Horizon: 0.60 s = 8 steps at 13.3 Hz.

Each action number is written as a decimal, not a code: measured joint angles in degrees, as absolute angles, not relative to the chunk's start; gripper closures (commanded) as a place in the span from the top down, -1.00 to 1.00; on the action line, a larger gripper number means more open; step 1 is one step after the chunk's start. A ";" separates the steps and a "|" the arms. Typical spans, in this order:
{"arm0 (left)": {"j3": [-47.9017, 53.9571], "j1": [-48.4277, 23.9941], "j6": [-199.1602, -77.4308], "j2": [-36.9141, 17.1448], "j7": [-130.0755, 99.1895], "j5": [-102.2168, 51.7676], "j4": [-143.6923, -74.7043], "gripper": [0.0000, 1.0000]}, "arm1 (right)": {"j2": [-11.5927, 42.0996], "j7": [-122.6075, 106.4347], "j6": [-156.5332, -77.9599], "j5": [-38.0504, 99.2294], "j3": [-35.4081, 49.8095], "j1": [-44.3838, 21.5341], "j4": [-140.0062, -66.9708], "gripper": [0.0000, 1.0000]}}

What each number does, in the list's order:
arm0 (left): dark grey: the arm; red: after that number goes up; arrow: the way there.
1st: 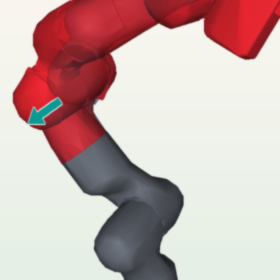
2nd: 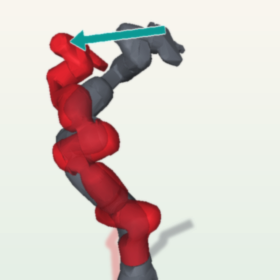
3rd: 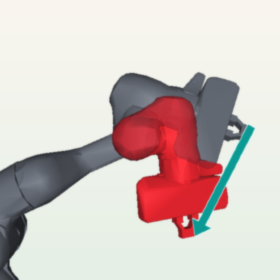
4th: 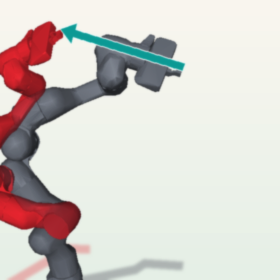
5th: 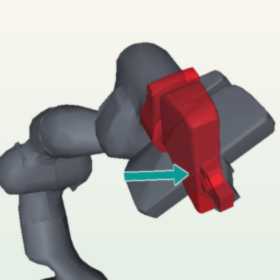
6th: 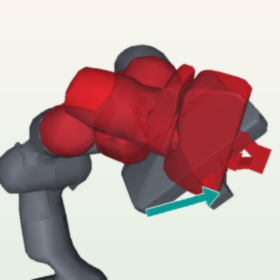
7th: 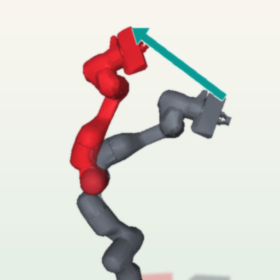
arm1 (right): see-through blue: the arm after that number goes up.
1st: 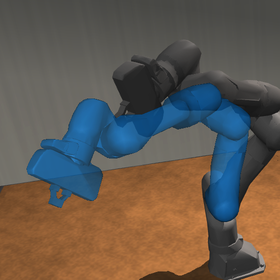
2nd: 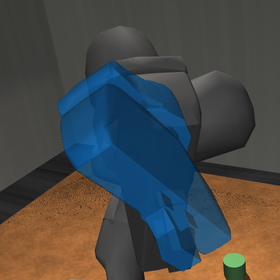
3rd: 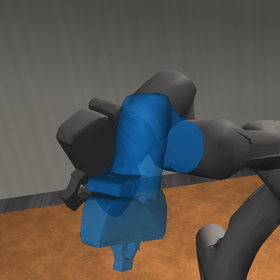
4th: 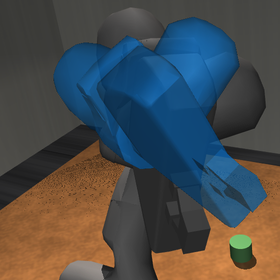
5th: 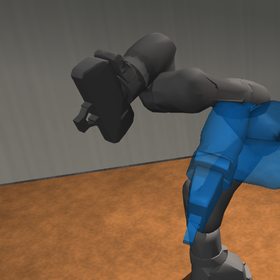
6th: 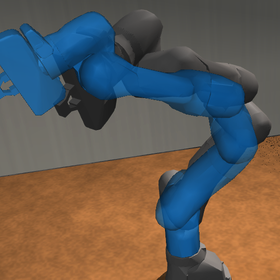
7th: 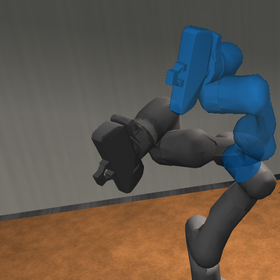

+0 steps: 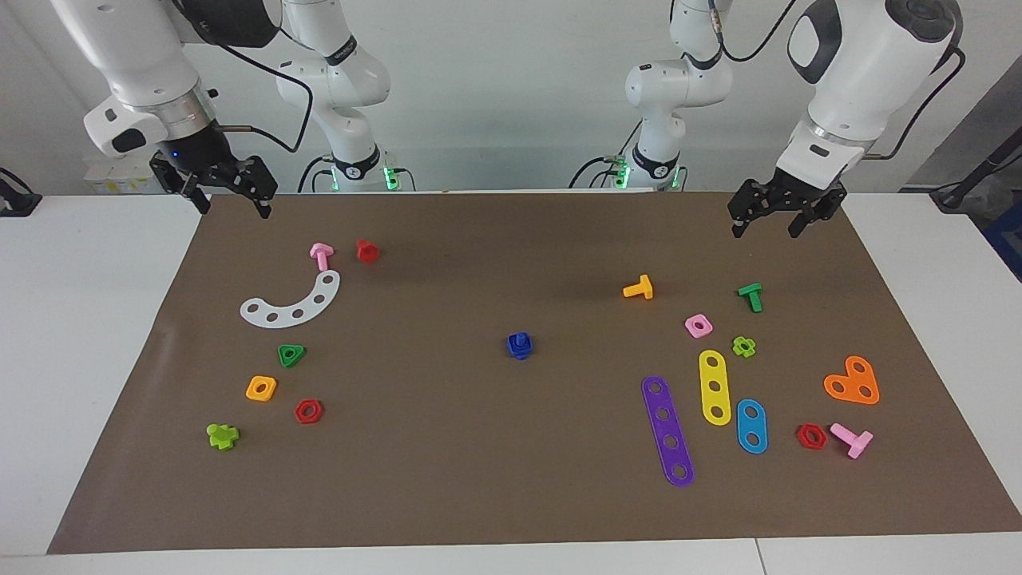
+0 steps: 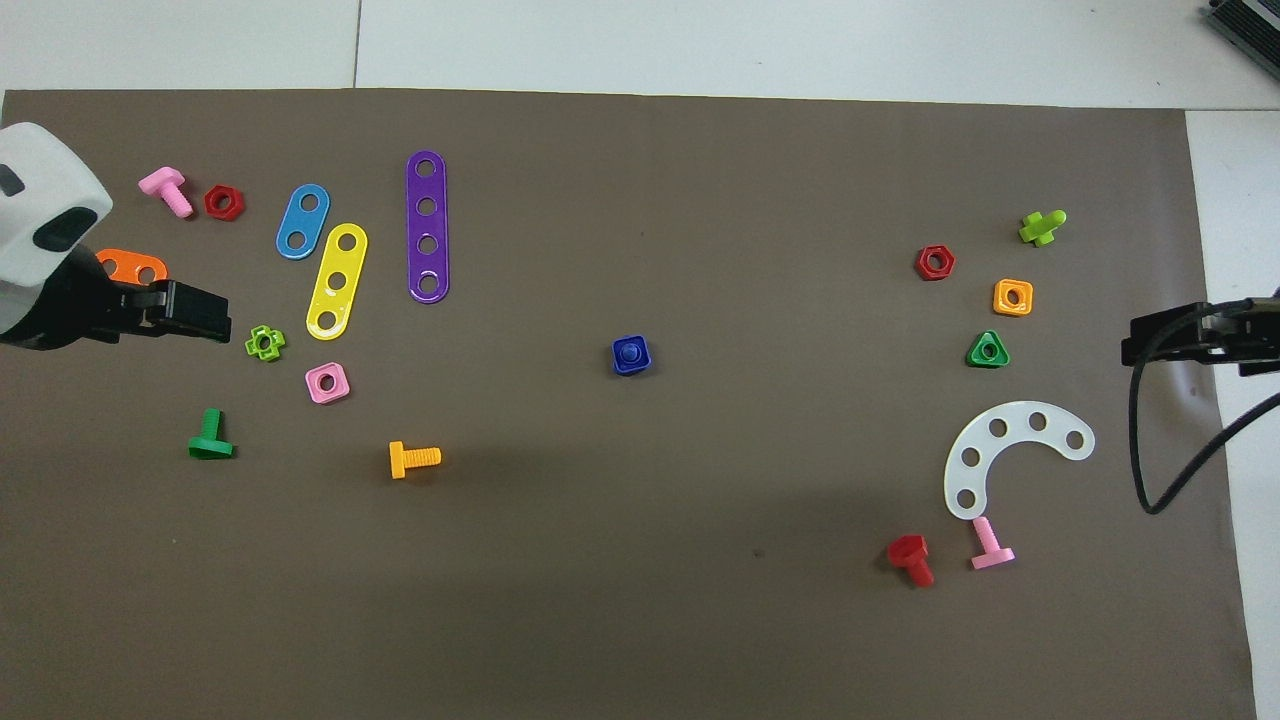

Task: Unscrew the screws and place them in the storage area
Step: 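Move the left gripper from its rest spot toward the blue nut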

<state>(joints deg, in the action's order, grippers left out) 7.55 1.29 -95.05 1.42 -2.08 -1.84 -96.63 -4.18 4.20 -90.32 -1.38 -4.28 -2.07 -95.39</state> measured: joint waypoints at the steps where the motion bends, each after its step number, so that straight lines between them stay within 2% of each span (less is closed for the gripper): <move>1: 7.81 1.23 -95.77 1.82 -2.07 -1.84 -97.77 1.00 | -4.18 4.20 -90.32 -1.38 -4.28 -2.07 -95.39 1.00; 4: 8.79 0.60 -98.10 3.25 -2.22 -1.84 -102.11 1.00 | -4.18 4.20 -90.31 -1.38 -4.28 -2.07 -95.39 1.00; 8: 9.03 -4.69 -102.15 3.15 -9.41 -1.88 -104.87 1.00 | -4.19 4.20 -90.31 -1.38 -4.28 -2.07 -95.39 1.00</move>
